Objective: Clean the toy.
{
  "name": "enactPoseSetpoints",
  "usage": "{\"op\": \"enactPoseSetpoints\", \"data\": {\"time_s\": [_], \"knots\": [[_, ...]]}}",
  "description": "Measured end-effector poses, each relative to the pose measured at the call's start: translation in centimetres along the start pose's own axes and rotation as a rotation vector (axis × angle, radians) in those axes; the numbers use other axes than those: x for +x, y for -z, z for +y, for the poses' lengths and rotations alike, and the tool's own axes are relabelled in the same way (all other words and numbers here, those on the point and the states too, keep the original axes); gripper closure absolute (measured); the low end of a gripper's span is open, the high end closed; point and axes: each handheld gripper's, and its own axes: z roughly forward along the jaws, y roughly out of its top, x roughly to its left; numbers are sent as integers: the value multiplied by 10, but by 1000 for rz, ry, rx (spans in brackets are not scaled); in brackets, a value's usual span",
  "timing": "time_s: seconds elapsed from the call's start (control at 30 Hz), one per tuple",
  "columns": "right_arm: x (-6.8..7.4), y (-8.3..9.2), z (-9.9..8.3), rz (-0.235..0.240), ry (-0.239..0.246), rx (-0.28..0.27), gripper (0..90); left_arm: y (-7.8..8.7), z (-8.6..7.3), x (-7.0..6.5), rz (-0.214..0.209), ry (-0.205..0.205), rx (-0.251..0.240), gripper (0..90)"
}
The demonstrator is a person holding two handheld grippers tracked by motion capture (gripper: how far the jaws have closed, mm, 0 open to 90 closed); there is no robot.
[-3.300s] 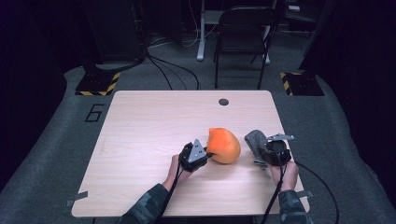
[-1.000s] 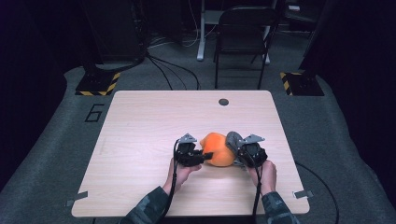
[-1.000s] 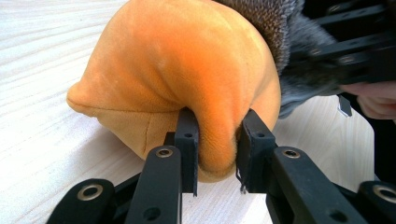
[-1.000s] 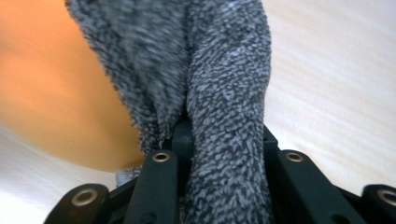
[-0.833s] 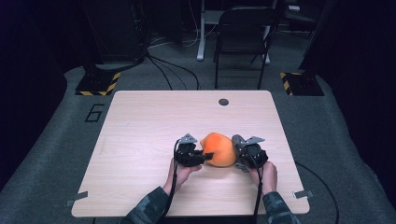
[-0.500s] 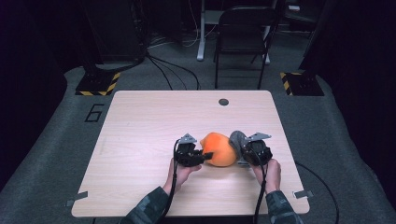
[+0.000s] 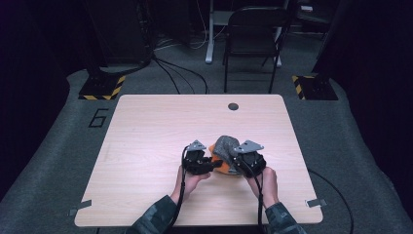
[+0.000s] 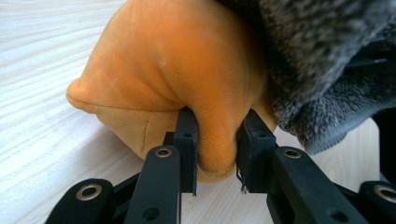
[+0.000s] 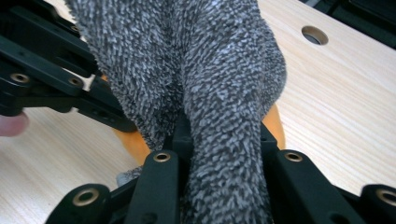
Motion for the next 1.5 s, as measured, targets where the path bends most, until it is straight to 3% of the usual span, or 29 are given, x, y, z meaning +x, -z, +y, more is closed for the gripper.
{"op": "enactPoseSetpoints", "data": {"time_s": [0.43,0.6,0.77,0.93,1.07,1.1,1.17,1.3,1.33,1.37,1.4,1.5], "knots": [[-30,-9,-20,-41,-84,58,714,0,0,0,-4,8,-1,717],[-43,-20,-33,-59,-138,104,716,-1,0,0,-7,5,-3,717],[-51,-34,-45,-82,-161,167,721,-1,-1,0,-4,5,-7,717],[-58,-53,-58,-94,-154,233,720,-1,-1,0,-5,11,-9,717],[-57,-54,-57,-96,-166,252,720,-1,-1,0,-4,12,-11,716],[-58,-52,-56,-100,-146,256,722,-1,-1,0,-4,13,-14,716],[-59,-43,-51,-111,-164,244,725,0,-1,1,1,12,-13,715],[-58,2,-24,-90,-187,88,726,0,-1,1,0,13,-13,712],[-58,2,-24,-90,-187,88,726,0,-1,1,0,13,-13,712],[-49,15,-12,-61,-160,35,726,-1,-1,1,-1,11,-17,711],[-43,17,-8,-47,-142,19,726,0,-1,1,1,12,-15,710],[-23,5,-4,-45,-68,63,733,0,-1,2,2,10,-15,707]]}}
